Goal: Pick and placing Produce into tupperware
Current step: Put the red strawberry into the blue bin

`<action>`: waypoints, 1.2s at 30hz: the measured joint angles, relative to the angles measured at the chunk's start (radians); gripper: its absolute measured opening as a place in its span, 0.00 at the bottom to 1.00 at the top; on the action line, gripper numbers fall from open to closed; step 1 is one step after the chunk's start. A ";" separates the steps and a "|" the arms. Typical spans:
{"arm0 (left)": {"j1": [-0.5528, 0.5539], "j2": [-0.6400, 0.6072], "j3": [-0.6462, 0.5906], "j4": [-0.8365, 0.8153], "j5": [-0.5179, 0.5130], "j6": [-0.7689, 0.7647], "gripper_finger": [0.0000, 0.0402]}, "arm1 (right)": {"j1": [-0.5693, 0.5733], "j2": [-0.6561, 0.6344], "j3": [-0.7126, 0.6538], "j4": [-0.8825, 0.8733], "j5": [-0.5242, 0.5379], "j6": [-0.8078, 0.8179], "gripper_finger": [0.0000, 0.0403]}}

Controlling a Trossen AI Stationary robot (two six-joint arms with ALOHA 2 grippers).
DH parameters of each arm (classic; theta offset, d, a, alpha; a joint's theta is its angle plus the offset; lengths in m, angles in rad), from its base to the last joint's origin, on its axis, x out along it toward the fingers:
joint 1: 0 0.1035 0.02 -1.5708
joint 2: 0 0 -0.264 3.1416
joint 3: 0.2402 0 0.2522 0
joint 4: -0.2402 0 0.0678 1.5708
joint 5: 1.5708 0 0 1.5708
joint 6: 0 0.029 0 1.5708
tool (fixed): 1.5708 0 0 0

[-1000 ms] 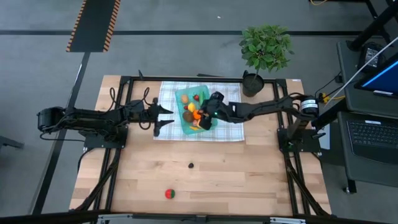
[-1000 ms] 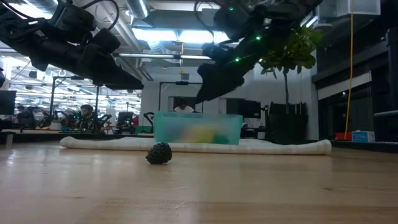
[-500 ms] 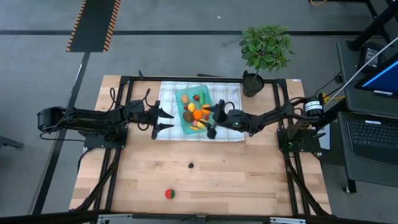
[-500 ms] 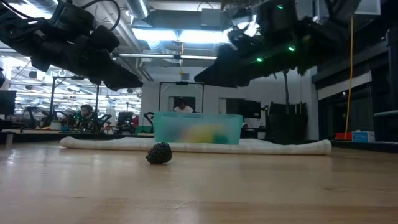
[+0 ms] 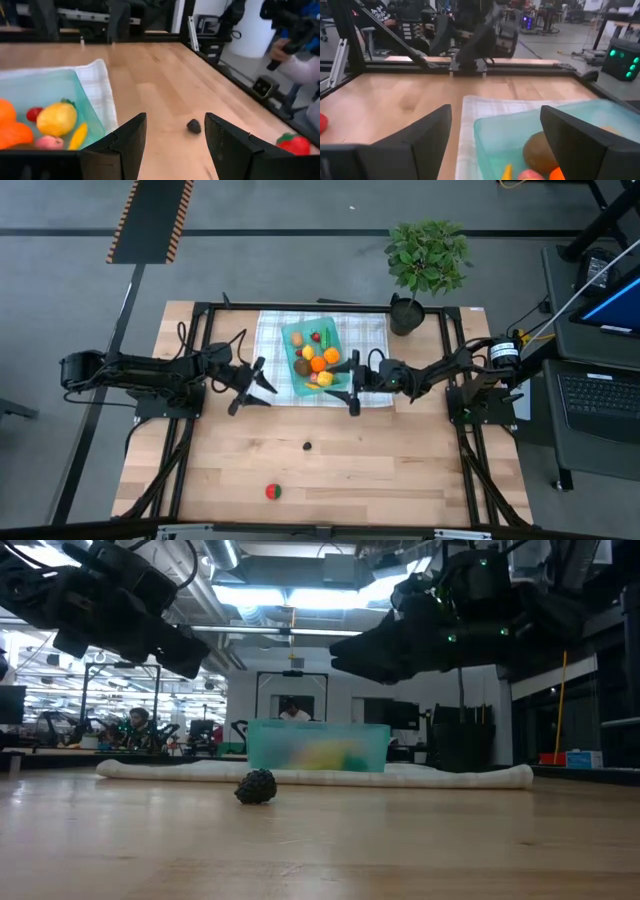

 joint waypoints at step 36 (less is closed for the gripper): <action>-0.298 -0.009 0.001 -0.036 -0.296 -0.252 0.48 | 0.027 0.000 0.001 0.024 0.001 -0.040 0.76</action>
